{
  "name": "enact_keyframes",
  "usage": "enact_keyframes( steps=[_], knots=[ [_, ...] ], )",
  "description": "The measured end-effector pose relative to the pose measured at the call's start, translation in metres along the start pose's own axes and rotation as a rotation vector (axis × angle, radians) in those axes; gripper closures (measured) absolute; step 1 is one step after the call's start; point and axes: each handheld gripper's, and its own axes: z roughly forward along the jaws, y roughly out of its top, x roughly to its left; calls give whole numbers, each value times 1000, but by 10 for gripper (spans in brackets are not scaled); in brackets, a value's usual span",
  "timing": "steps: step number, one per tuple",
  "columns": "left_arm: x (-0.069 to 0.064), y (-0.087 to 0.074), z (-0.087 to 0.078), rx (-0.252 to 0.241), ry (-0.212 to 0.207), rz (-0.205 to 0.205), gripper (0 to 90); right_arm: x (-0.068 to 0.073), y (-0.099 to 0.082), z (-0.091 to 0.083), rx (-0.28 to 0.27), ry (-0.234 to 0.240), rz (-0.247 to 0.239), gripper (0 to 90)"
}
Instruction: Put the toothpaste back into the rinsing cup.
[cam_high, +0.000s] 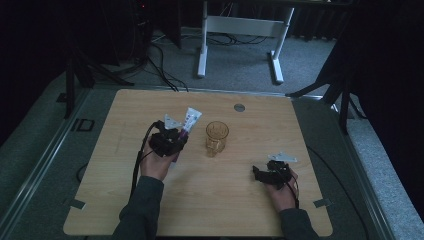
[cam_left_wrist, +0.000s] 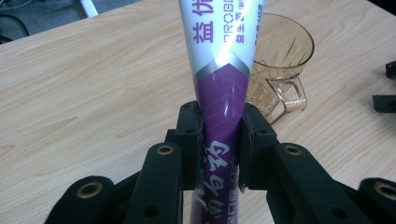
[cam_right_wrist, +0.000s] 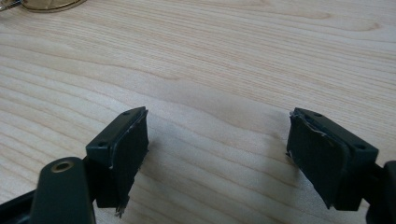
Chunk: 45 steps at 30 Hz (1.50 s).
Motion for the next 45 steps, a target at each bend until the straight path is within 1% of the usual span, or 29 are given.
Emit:
enact_keyframes(
  steps=[4,9,15,17,27,29,39,42,45],
  knots=[
    [2,0,1,-11,-17,-14,728,0,0,0,0,0,0,206],
    [2,2,1,-25,-5,-19,728,0,0,0,0,0,0,205],
    [3,3,1,-51,-3,-23,728,0,0,0,0,0,0,205],
    [3,3,0,-69,-6,-21,728,0,0,0,0,0,0,205],
    [2,5,-1,-94,-6,-7,728,0,0,0,0,0,0,205],
    [1,7,-1,-104,-9,4,728,0,0,0,0,0,0,205],
    [-1,13,-2,-131,-5,18,728,0,0,0,0,0,-1,205],
    [-1,14,-5,-160,-13,30,727,0,0,0,0,1,-3,205],
    [0,15,-6,-167,-16,34,727,0,0,0,1,1,-3,205]
  ],
)
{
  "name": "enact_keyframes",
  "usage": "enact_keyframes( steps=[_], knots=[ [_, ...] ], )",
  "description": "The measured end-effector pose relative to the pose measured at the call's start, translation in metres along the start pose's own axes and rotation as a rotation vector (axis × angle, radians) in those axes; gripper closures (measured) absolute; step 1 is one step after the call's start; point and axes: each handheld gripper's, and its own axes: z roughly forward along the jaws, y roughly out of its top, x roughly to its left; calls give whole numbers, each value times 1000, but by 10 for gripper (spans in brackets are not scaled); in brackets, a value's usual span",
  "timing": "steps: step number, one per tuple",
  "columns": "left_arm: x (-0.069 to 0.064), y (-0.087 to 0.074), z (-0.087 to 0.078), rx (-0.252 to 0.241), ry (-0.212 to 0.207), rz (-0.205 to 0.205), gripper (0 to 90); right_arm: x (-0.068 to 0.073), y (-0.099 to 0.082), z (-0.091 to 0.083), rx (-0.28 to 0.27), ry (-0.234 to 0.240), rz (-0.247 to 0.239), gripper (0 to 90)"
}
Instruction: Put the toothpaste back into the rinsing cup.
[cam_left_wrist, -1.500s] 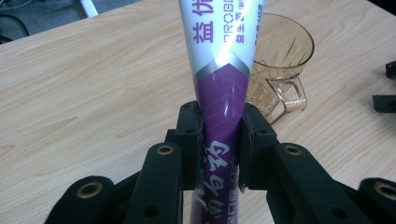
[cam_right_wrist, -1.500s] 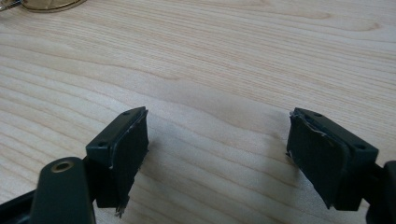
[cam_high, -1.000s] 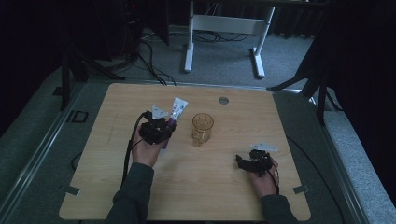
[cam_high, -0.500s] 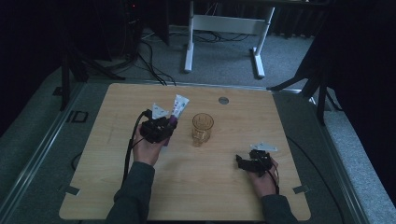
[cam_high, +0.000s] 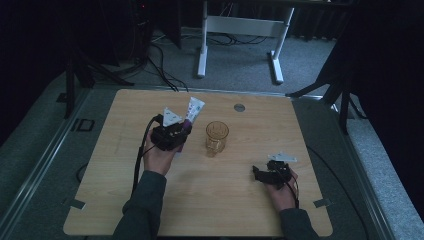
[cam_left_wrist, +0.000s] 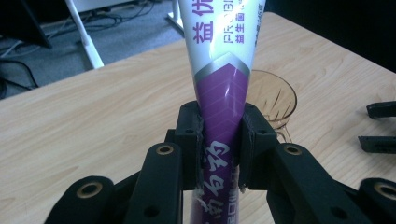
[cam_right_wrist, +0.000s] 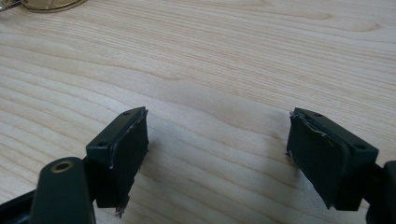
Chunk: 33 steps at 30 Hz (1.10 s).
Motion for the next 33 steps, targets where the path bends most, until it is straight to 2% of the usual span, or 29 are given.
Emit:
enact_keyframes(
  steps=[18,33],
  knots=[
    [-3,8,0,-54,-21,10,727,0,0,0,1,0,0,205],
    [-1,12,4,-88,-41,7,727,0,0,0,0,0,1,205]
  ],
)
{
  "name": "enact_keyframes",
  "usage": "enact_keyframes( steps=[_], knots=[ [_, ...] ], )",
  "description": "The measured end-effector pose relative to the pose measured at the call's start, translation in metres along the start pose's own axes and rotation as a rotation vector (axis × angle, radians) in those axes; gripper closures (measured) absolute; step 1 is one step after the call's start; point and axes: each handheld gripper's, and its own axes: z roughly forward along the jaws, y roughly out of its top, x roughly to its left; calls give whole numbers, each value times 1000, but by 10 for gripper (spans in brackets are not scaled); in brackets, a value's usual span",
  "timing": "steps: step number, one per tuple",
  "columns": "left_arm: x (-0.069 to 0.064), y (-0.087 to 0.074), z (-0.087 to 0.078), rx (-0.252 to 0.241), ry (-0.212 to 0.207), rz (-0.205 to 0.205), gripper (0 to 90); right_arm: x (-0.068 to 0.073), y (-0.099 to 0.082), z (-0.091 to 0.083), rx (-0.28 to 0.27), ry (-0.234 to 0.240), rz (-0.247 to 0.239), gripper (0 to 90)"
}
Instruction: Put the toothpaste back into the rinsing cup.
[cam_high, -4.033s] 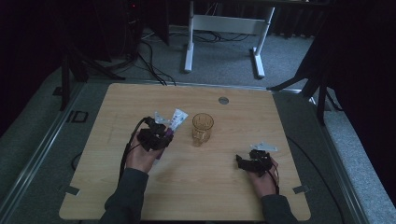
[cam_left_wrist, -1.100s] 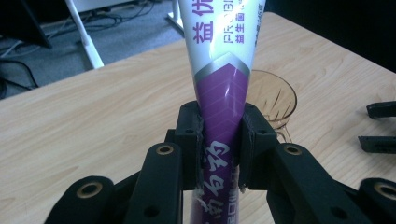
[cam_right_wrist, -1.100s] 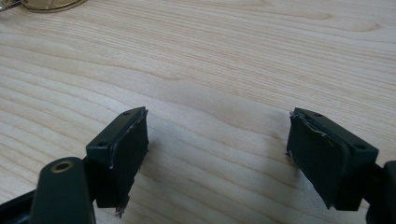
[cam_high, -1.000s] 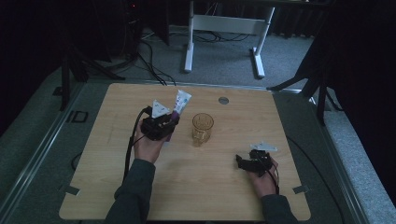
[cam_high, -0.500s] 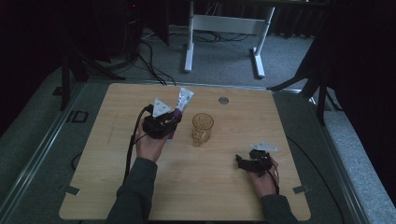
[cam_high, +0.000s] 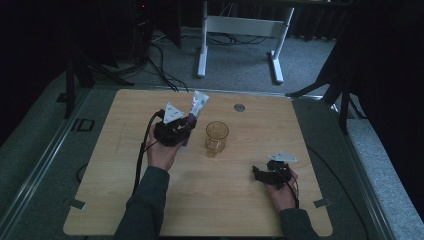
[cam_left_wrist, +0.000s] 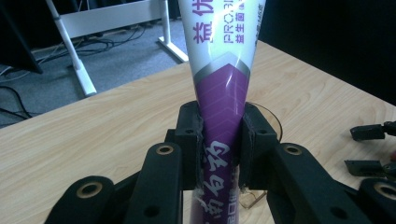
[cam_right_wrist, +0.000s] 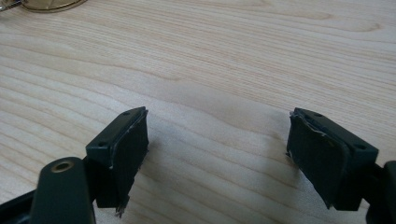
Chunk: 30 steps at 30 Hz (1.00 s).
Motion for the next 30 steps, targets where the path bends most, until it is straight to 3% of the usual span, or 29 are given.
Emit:
enact_keyframes(
  steps=[30],
  knots=[
    [-1,10,5,-47,-4,-21,727,0,0,0,1,0,-1,205]
  ],
)
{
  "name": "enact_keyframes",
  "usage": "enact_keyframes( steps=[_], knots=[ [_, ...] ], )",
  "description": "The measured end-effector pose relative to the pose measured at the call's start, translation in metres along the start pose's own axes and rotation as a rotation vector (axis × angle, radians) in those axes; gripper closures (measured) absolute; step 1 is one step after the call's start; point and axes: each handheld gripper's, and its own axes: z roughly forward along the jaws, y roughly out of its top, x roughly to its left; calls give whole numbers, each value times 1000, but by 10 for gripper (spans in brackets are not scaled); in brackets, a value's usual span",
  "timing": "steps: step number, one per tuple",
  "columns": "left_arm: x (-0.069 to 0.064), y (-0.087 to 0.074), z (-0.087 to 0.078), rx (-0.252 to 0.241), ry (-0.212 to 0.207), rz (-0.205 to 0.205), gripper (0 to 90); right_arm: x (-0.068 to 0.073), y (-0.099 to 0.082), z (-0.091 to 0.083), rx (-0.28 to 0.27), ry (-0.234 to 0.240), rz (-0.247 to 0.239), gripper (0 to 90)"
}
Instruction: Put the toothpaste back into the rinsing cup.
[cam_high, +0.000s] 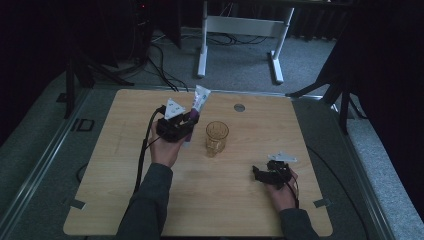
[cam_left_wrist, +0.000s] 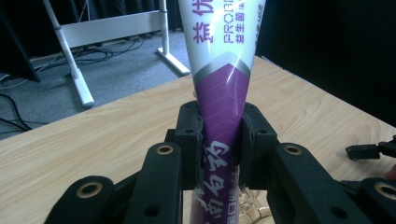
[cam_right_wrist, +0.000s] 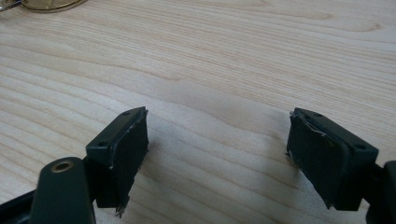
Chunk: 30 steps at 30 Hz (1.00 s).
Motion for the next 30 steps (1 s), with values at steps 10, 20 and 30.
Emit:
enact_keyframes(
  steps=[10,20,30],
  knots=[
    [0,0,3,-12,3,-8,726,0,0,0,-1,0,1,205],
    [0,0,6,-34,-1,-21,726,0,0,0,-1,0,0,205],
    [1,-1,11,-46,-9,-32,726,0,0,0,-1,1,1,205]
  ],
)
